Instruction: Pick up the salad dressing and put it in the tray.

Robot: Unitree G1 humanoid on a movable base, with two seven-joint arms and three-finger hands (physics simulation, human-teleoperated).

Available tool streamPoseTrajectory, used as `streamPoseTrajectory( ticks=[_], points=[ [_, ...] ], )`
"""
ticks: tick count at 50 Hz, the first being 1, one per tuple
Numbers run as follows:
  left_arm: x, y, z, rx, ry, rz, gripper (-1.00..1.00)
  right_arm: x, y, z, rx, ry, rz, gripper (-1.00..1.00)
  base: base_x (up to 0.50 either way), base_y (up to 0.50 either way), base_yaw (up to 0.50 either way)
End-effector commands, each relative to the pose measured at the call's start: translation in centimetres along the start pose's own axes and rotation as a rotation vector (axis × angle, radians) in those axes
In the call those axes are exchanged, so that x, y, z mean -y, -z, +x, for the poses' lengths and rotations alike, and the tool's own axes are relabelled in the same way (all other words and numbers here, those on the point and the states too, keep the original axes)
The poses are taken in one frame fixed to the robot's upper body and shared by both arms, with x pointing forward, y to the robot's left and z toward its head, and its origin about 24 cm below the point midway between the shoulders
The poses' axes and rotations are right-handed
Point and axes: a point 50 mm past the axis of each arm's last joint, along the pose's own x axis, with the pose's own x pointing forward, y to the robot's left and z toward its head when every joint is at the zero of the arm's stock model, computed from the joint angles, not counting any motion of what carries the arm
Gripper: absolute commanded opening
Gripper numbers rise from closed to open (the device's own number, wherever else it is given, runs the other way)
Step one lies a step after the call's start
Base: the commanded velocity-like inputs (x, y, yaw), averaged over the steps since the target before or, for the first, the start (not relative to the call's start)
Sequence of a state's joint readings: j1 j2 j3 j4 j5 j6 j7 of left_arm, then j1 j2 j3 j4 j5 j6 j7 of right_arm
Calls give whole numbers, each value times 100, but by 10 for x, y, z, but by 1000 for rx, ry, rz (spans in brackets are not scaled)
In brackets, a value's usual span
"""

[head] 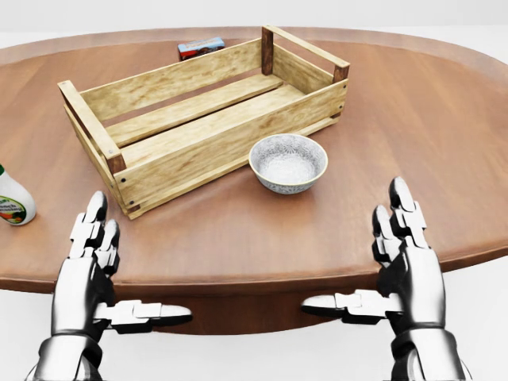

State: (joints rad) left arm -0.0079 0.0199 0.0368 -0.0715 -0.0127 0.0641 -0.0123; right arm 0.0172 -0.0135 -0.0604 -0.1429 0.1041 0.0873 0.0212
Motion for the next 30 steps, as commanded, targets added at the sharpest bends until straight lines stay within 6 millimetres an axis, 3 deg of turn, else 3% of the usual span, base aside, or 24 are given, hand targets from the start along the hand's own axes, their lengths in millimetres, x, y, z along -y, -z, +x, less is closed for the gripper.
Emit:
streamPoseTrajectory(
  ticks=[1, 4, 5, 11, 16, 24, 30],
  points=[
    [-40, -85, -5, 343, -74, 33, 100, 47, -130, -53, 575, 83, 61, 100, 0, 0, 0],
    [-59, -105, -7, 427, -118, 32, 100, 64, -158, -79, 714, 129, -8, 100, 0, 0, 0],
    [-76, -131, -13, 535, -156, 34, 100, 80, -176, -101, 808, 189, -36, 100, 0, 0, 0],
    [-125, -173, -29, 692, -302, 51, 100, 101, -207, -142, 966, 262, -94, 100, 0, 0, 0],
    [-154, -191, -40, 755, -374, 6, 100, 102, -217, -152, 1006, 272, -92, 100, 0, 0, 0],
    [-177, -205, -51, 773, -449, 40, 100, 97, -218, -149, 998, 298, -205, 100, 0, 0, 0],
    [-216, -222, -74, 806, -591, 64, 100, 98, -219, -149, 1003, 326, -233, 100, 0, 50, 0]
  ],
)
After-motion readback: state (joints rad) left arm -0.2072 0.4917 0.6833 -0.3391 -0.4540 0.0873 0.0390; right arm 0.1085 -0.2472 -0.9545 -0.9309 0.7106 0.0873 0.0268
